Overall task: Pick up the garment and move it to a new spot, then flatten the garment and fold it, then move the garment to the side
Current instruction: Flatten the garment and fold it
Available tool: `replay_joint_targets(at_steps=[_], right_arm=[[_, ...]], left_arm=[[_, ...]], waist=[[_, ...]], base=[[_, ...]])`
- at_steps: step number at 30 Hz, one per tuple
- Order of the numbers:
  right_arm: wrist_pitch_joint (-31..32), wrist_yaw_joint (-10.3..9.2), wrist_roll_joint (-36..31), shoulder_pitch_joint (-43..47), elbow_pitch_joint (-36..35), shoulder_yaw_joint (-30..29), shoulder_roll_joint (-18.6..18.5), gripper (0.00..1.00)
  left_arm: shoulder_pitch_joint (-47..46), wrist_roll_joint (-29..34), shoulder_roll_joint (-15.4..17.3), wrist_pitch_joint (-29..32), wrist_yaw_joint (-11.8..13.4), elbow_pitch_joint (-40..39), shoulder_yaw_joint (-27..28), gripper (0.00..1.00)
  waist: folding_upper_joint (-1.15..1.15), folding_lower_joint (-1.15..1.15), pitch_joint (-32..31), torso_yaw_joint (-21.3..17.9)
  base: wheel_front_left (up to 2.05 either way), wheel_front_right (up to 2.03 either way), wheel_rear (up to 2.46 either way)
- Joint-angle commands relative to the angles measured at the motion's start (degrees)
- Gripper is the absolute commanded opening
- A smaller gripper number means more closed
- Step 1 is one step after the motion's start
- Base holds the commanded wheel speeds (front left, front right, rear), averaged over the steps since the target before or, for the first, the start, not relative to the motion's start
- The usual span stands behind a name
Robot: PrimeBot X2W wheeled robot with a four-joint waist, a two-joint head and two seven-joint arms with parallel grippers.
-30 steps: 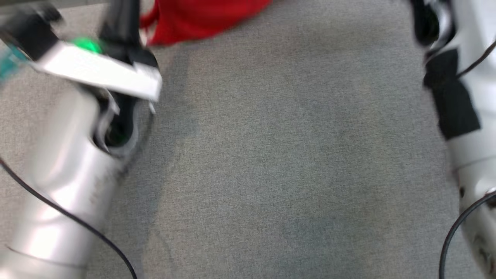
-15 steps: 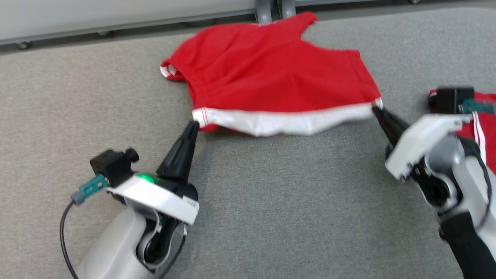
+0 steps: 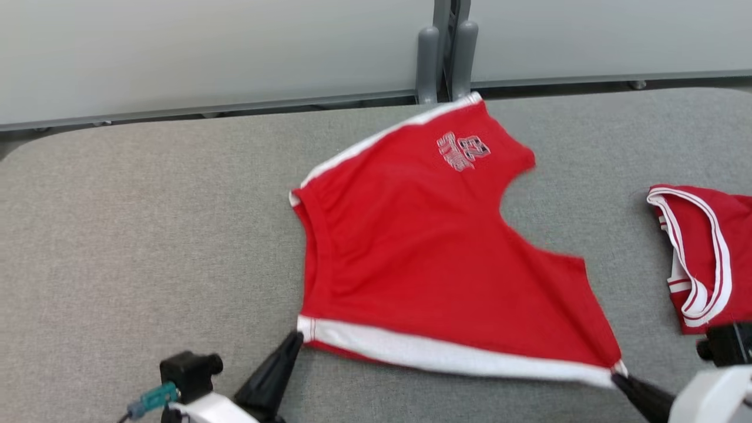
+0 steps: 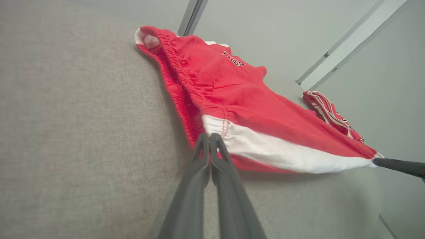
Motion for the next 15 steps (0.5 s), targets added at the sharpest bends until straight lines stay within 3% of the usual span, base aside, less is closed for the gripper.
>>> replay_joint_targets(at_steps=[1,9,15], right_arm=[[2.67,0.04,-0.81,2.83,-2.01,-1.86,1.19,0.00],[14.42,0.04,-1.37,12.09,-8.59,-5.57,5.98,0.00],[18.74,0.04,-2.04,14.89,-13.43,-8.32,7.42,0.00]], left_arm=[[1.51,-0.92,0.58,0.35,-0.05,-0.17,-0.59,0.00],[8.17,-4.52,4.06,4.74,1.59,-3.20,-1.36,0.00],[10.82,-2.84,8.07,9.00,5.50,-8.73,-2.90,0.00]], waist=[[0.00,0.00,-1.25,0.83],[0.00,0.00,-3.49,2.03],[0.00,0.00,-4.08,2.82]], base=[[0.00,0.00,0.00],[0.00,0.00,0.00],[0.00,0.00,0.00]])
